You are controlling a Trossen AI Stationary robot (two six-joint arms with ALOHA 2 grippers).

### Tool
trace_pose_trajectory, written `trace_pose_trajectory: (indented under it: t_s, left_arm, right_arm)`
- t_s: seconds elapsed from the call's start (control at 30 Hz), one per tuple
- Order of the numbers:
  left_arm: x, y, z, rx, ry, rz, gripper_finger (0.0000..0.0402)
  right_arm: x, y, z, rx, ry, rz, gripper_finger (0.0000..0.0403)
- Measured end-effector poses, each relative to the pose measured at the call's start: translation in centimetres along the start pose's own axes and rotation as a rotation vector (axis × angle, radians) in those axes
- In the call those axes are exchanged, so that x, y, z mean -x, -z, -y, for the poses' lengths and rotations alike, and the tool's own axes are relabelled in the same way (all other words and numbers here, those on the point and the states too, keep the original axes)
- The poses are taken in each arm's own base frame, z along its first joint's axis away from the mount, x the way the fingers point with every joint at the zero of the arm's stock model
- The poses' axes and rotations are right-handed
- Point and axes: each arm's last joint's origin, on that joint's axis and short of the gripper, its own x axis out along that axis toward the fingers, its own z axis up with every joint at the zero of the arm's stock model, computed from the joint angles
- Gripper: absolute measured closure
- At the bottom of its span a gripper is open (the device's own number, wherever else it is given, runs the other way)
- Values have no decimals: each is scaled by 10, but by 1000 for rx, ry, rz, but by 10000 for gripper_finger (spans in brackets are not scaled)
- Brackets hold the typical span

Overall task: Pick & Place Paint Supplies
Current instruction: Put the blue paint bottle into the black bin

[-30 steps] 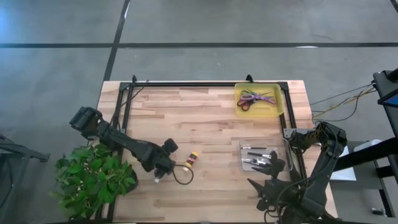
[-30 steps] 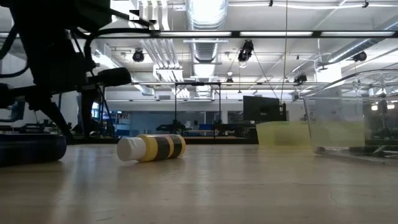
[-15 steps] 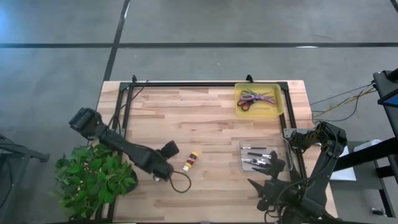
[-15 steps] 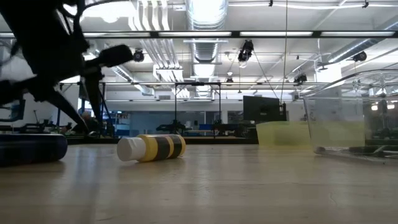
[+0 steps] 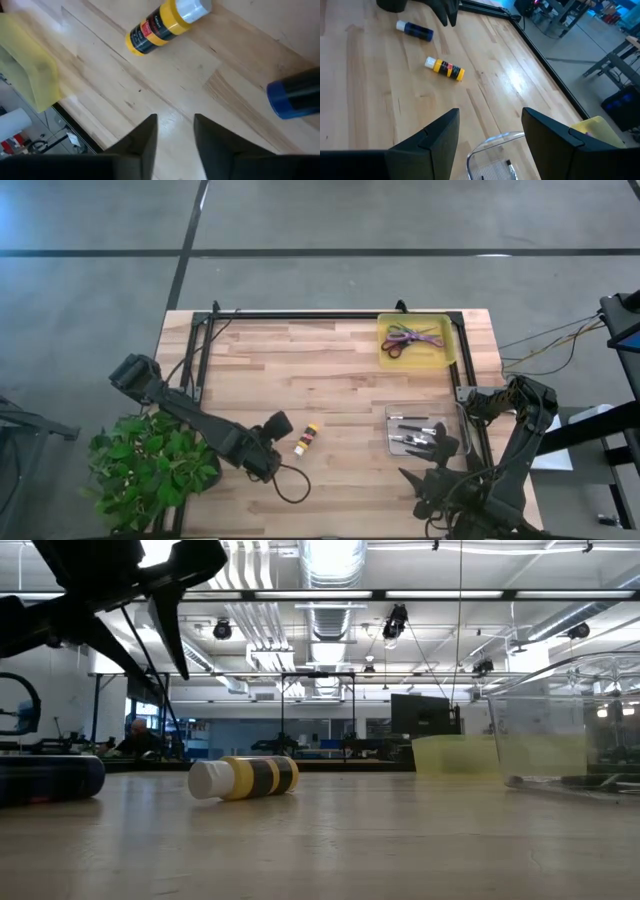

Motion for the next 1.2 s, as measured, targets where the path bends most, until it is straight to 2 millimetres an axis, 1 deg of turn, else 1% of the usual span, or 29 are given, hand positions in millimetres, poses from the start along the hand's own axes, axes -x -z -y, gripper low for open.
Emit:
trace_pose_trajectory:
  t_s: [0.13,0.2,0.33,0.43,0.6,0.67,0.77,0.97,1.2]
  left_arm:
    - [0,0,0,1,-5,0,200]
    - [0,0,0,-30,-5,0,161]
    - [-1,2,4,-274,21,-14,103]
    - [-3,2,7,-338,27,-13,80]
    - [-6,1,11,-360,23,1,73]
    - [-7,-1,14,-341,32,35,73]
    - [-7,-3,23,-346,56,66,73]
    - [-6,0,40,-390,112,45,73]
    - [-8,4,64,-455,158,29,73]
  right_arm:
    - [0,0,0,2,0,0,188]
    - [0,0,0,4,0,0,188]
    - [0,0,0,4,0,0,188]
    - [0,0,0,4,-1,0,188]
    - [0,0,0,4,-2,0,188]
    - [0,0,0,5,-2,-1,188]
    - [0,0,0,5,-2,-1,188]
    - [0,1,0,3,-4,-7,188]
    - [0,0,-1,-1,-6,-7,188]
